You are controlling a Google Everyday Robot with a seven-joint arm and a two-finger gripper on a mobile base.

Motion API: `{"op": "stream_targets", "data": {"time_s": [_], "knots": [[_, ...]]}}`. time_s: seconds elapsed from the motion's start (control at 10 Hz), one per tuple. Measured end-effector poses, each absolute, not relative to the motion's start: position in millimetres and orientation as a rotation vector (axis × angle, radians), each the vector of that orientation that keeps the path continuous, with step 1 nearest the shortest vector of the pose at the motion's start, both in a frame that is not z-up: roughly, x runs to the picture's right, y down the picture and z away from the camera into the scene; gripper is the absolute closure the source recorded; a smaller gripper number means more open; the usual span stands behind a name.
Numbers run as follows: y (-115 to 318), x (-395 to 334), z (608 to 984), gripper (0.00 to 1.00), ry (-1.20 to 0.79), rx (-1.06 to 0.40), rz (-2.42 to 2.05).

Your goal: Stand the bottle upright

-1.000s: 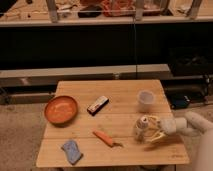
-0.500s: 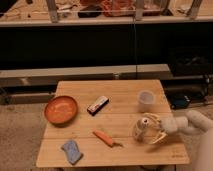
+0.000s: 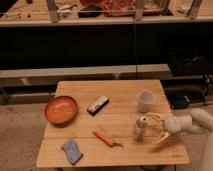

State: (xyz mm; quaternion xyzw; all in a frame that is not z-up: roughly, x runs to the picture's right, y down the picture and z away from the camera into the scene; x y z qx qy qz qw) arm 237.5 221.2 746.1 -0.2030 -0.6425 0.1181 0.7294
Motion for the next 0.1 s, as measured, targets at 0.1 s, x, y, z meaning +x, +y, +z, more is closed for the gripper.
{"op": "stream_targets", "data": {"time_s": [0.1], "knots": [[220.6, 239.1, 745.3, 0.2, -1.404, -0.441, 0.248]]}}
